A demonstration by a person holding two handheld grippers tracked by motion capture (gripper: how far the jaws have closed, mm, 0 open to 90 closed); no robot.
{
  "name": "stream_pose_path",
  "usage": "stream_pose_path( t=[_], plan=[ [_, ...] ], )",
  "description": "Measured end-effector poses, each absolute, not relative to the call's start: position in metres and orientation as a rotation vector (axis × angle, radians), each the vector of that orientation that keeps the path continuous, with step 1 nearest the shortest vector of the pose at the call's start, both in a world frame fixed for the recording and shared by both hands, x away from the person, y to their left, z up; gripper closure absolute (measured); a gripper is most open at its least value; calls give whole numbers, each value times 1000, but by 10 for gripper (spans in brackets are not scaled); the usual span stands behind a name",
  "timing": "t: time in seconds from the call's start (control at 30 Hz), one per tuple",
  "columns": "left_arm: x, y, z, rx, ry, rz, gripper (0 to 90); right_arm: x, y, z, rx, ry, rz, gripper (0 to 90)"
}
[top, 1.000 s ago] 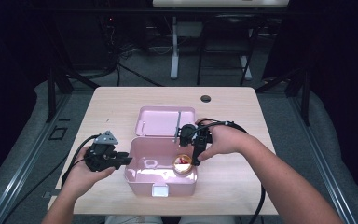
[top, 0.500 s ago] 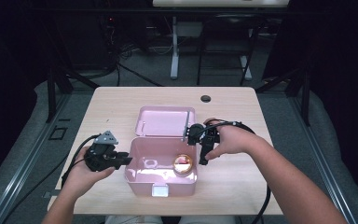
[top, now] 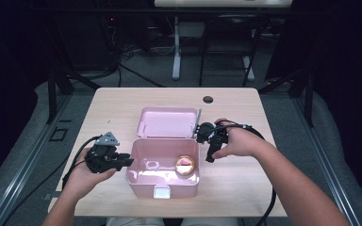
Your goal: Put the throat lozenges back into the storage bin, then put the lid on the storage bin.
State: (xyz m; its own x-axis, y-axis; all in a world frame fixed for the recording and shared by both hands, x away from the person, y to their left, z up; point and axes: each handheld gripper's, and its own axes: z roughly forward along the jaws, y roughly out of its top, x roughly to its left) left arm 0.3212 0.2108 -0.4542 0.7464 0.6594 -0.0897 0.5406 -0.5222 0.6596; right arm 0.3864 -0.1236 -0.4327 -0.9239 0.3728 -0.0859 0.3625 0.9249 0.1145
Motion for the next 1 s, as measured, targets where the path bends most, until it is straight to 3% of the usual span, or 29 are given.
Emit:
stream_pose_path(
  t=[1.0],
  plan=[
    [321, 211, -454, 2253, 891, 232, 722, 399, -157, -443, 1086, 2502, 730, 432]
  ],
)
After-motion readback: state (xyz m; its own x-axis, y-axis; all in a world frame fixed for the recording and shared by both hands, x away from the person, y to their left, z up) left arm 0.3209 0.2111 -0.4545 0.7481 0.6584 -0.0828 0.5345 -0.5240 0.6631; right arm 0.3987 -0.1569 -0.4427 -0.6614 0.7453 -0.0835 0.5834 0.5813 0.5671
